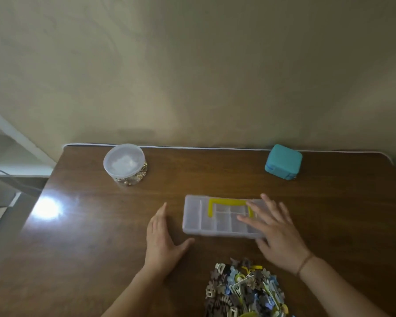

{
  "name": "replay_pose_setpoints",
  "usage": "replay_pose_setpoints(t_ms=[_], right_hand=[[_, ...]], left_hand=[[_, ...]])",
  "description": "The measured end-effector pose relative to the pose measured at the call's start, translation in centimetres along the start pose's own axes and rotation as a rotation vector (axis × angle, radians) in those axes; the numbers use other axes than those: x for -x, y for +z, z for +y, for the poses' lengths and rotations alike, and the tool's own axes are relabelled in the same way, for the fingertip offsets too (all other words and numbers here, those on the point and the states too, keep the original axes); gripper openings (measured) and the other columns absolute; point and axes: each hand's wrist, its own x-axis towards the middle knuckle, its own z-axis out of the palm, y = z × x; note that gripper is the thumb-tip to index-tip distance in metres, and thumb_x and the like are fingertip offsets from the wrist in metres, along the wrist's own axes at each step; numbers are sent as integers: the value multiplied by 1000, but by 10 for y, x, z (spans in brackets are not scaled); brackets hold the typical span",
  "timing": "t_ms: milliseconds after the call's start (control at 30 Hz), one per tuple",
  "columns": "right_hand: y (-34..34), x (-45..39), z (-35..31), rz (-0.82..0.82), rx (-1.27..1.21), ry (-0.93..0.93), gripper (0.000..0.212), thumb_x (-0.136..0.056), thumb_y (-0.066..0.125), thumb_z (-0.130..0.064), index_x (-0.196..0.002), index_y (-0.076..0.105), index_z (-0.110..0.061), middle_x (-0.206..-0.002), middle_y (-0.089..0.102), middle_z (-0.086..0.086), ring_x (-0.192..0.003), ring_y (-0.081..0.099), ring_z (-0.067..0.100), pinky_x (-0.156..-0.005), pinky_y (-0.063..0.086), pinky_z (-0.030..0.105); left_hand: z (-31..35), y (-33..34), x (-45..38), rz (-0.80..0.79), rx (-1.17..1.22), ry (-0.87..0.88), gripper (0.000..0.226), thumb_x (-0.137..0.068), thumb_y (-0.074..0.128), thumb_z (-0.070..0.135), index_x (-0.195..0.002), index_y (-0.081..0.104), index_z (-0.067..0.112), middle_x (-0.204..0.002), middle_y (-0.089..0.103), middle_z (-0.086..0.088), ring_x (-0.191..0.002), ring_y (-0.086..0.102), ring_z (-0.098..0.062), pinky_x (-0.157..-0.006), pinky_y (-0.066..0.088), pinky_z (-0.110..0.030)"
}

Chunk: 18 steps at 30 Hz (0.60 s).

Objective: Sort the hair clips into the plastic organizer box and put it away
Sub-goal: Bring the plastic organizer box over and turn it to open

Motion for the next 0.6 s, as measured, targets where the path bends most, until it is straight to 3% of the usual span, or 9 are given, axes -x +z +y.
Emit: replay_pose_setpoints(t_ms=[100, 167, 200, 267, 333, 400, 500, 600], right_hand=[[14, 14, 14, 54, -28, 42, 69, -92, 50, -18, -140, 19, -58, -159, -6, -15, -143, -30, 16, -115, -14, 46], [25, 20, 5, 236, -131, 83, 62, -88, 56, -17, -141, 37, -43, -160, 13, -6, -148, -7, 21, -118, 5, 48], [29, 25, -8, 364, -244, 157, 50, -87, 57, -18, -135, 50, -31, -153, 31, 0, -146, 15, 22, -116, 21, 48], [37, 35, -43, 607, -501, 307, 24, -86, 55, -24, -109, 63, -19, -119, 56, -1, -116, 48, 15, -101, 46, 38], [40, 43, -79, 712, -614, 398, 8, -83, 59, -28, -86, 58, -21, -92, 56, -5, -91, 51, 11, -84, 45, 19], [38, 40, -101, 570, -821, 580, 14, -84, 67, -28, -79, 56, -21, -81, 59, -4, -79, 56, 14, -69, 43, 13], [25, 19, -115, 48, -1444, 952, 22, -88, 64, -40, -92, 61, -19, -81, 68, 7, -54, 59, 14, -43, 39, 21], [23, 7, -110, -4, -1686, 1013, 24, -92, 59, -37, -99, 62, -15, -79, 66, 10, -39, 46, 10, -33, 26, 17]], left_hand=[[13, 0, -11, -224, -113, 107, 136, -57, 83, 60, -155, -5, 30, -156, 10, 18, -148, 3, -7, -122, -5, -43], [23, 9, -16, -320, -75, 162, 137, -57, 81, 65, -152, -14, 36, -157, 7, 22, -147, 2, 0, -120, -14, -43], [27, 13, -17, -323, -28, 161, 135, -58, 79, 66, -153, -11, 36, -155, 15, 23, -145, 7, 3, -120, -14, -44], [33, 20, -16, -251, 24, 161, 122, -59, 76, 70, -154, 10, 32, -147, 31, 24, -141, 21, 4, -120, -13, -44], [35, 22, -15, -186, 19, 182, 106, -59, 74, 72, -146, 29, 32, -139, 38, 26, -140, 30, -1, -119, -12, -42], [35, 24, -13, -170, 30, 177, 100, -58, 73, 74, -142, 36, 33, -139, 41, 25, -140, 32, -2, -119, -11, -41], [35, 25, -11, -182, 38, 160, 102, -59, 68, 82, -142, 37, 33, -143, 48, 19, -140, 33, -1, -120, -9, -44], [36, 25, -10, -195, 33, 150, 101, -60, 63, 86, -142, 36, 35, -143, 48, 20, -140, 33, 0, -120, -10, -44]])
